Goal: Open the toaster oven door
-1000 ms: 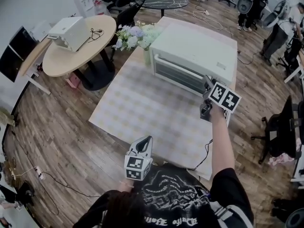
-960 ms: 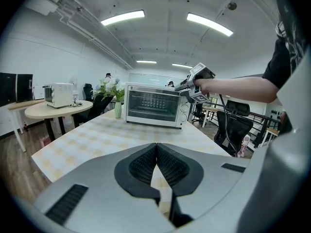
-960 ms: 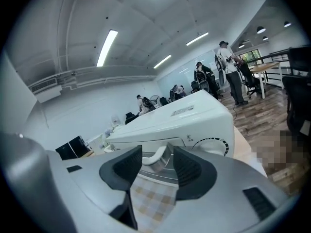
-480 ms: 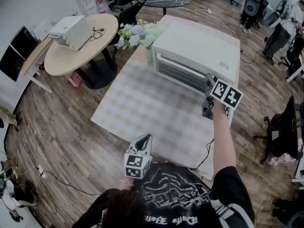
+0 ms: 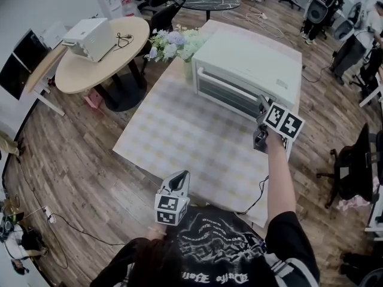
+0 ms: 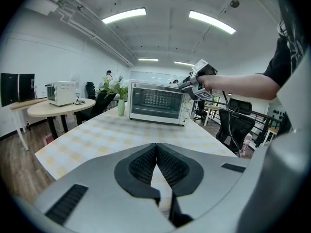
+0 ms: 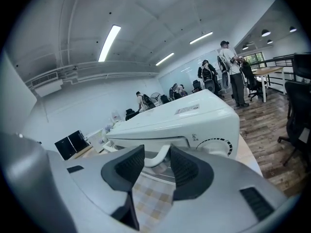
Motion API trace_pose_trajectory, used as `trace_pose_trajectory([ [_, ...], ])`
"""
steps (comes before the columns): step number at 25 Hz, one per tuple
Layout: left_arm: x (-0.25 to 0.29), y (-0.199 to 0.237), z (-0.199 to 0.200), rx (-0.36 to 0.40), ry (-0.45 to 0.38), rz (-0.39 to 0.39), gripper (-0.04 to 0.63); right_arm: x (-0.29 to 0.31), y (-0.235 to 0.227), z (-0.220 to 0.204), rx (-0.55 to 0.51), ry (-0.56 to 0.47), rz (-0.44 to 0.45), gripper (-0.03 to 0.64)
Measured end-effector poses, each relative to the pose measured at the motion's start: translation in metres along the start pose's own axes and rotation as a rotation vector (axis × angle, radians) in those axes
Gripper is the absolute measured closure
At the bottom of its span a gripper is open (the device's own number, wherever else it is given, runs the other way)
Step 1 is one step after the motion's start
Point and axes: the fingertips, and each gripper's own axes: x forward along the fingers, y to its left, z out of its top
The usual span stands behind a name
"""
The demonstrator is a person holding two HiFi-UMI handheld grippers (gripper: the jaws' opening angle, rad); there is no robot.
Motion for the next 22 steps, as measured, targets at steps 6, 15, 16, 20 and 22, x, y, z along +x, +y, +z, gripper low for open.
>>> trace_pose_trajectory([
  [6, 0.003, -0.007, -0.003, 0.006, 0.006, -0.007, 0.577, -0.009, 0.005, -0.009, -0.041, 0.019, 0.007, 0.439],
  [15, 0.005, -0.018, -0.004, -0.001, 0.007, -0.031, 0.577, -0.024, 0.013, -0.026, -0.088, 0.033, 0.016, 0.439],
  [16, 0.005, -0.020, -0.005, -0.002, 0.006, -0.035, 0.577, -0.026, 0.013, -0.028, -0.094, 0.030, 0.015, 0.439],
  [20, 0.004, -0.023, -0.005, -0.008, 0.003, -0.042, 0.577, -0.032, 0.016, -0.036, -0.118, 0.028, 0.014, 0.440],
  [22, 0.004, -0.023, -0.005, -0.010, 0.002, -0.042, 0.577, -0.035, 0.018, -0.041, -0.126, 0.035, 0.014, 0.441],
])
